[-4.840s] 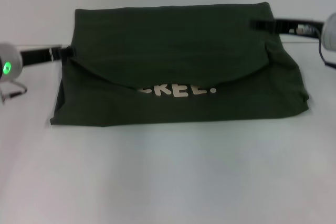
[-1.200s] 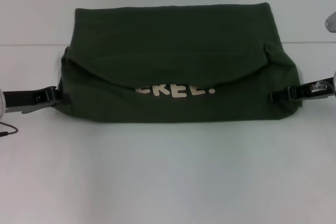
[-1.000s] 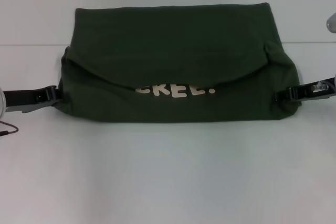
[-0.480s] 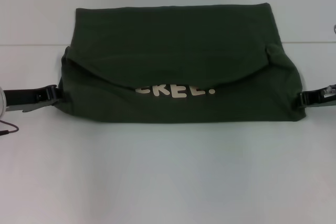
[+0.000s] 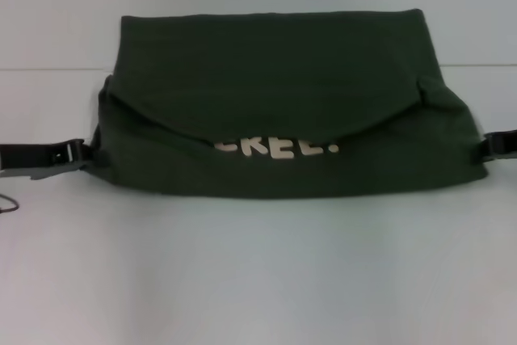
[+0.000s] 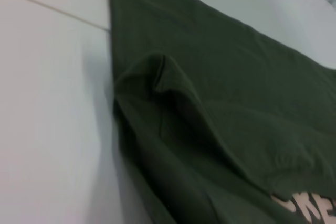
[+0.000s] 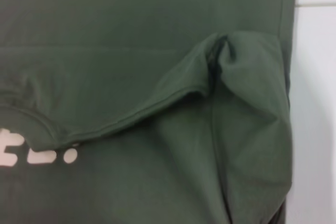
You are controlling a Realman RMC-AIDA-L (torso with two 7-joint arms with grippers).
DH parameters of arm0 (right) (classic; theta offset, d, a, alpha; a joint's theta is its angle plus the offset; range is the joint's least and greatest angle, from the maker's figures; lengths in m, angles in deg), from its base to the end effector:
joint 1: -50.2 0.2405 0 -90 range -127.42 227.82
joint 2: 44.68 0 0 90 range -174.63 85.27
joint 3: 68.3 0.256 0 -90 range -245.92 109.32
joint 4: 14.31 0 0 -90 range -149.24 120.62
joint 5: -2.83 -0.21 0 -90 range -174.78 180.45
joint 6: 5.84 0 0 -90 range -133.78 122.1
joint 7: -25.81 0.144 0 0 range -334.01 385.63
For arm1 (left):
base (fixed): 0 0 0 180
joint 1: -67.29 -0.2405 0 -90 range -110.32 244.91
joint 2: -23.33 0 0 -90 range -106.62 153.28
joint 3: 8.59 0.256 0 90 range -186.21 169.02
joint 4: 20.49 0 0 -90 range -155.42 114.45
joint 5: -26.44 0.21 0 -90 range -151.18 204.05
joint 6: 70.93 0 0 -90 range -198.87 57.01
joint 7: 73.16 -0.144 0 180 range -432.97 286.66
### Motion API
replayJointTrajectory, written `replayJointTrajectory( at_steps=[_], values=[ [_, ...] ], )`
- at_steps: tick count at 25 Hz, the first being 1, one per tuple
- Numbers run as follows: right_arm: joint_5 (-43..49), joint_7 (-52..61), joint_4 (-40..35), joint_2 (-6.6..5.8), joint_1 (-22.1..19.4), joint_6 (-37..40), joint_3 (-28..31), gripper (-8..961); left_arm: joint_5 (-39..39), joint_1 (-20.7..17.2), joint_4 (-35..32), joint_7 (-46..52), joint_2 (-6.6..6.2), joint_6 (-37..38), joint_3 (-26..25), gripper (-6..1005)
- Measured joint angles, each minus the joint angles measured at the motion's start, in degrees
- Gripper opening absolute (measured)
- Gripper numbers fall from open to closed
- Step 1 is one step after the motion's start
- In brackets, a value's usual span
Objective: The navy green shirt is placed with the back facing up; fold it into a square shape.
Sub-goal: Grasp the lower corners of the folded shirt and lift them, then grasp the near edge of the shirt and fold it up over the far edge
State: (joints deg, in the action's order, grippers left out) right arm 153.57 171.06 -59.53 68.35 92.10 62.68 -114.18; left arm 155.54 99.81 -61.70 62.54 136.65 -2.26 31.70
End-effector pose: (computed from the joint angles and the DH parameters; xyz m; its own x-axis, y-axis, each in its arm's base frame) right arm 0.2860 0.4183 0.0589 0.3858 -0.8724 -0.3001 -0.8531 -0.2136 -0.4760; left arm -0.3189 0.3813 0.0536 0.2114 0.8252 0.5238 0.9743 -0.1352 -0.1803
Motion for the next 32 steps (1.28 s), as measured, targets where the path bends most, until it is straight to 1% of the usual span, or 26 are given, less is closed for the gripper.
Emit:
replayJointTrajectory(
  at_steps=[3, 5, 7, 10, 15, 19, 22, 24, 25, 26, 27, 28, 30, 32],
  values=[
    [0.01, -0.11, -2.66, -0.93, -1.35, 4.45, 1.84, 73, 0.45, -0.72, -0.94, -0.05, -1.33, 5.11, 0.13, 44],
    [0.02, -0.16, -2.93, -1.43, -1.77, 6.25, 2.23, 73, 2.17, -0.89, -1.95, -0.05, -1.75, 9.08, 0.00, 44],
    [0.12, -0.38, -2.99, -1.77, -2.11, 8.42, 2.31, 73, 4.58, -0.91, -3.21, -0.05, -1.79, 12.45, -0.19, 44],
    [0.25, -1.44, -3.02, -2.23, -2.61, 12.46, 2.38, 73, 8.16, -1.22, -5.73, 0.02, -1.48, 17.93, -0.25, 44],
    [0.29, -3.70, -3.15, -3.27, -3.99, 20.49, 2.77, 72, 9.01, -3.63, -10.27, -0.10, -1.29, 25.64, 0.12, 44],
    [0.44, -5.32, -3.23, -3.81, -5.20, 26.22, 2.81, 72, 11.15, -4.57, -11.60, -0.68, -1.62, 31.33, -0.07, 44],
    [0.39, -6.20, -3.74, -3.89, -6.11, 29.68, 2.89, 72, 12.80, -4.77, -11.86, -1.54, -1.75, 34.85, -0.61, 44],
    [0.21, -6.94, -4.29, -3.67, -6.67, 31.11, 3.02, 72, 13.01, -4.84, -11.91, -1.88, -1.77, 35.94, -0.77, 44],
    [-0.06, -7.52, -4.47, -3.53, -6.88, 31.71, 3.39, 72, 12.99, -4.96, -12.29, -2.85, -1.85, 38.42, -1.07, 44],
    [-0.52, -8.26, -4.54, -3.45, -6.98, 31.92, 4.26, 72, 12.89, -4.97, -12.47, -3.17, -1.86, 39.11, -1.34, 44],
    [-1.58, -9.25, -4.49, -3.46, -6.96, 32.23, 5.84, 72, 11.97, -4.46, -13.29, -4.52, -2.19, 41.11, -4.02, 43],
    [-2.87, -10.15, -4.39, -3.59, -6.82, 32.17, 7.47, 72, 11.76, -4.20, -13.41, -4.73, -2.33, 41.30, -4.73, 43],
    [-7.57, -11.80, -4.07, -4.15, -6.38, 32.43, 11.48, 72, 10.79, -2.21, -12.71, -5.32, -3.48, 42.08, -8.82, 43],
    [-12.34, -11.91, -3.96, -4.75, -5.97, 30.90, 14.21, 73, 10.58, 0.34, -10.82, -4.71, -5.10, 41.05, -11.72, 43]
  ],
)
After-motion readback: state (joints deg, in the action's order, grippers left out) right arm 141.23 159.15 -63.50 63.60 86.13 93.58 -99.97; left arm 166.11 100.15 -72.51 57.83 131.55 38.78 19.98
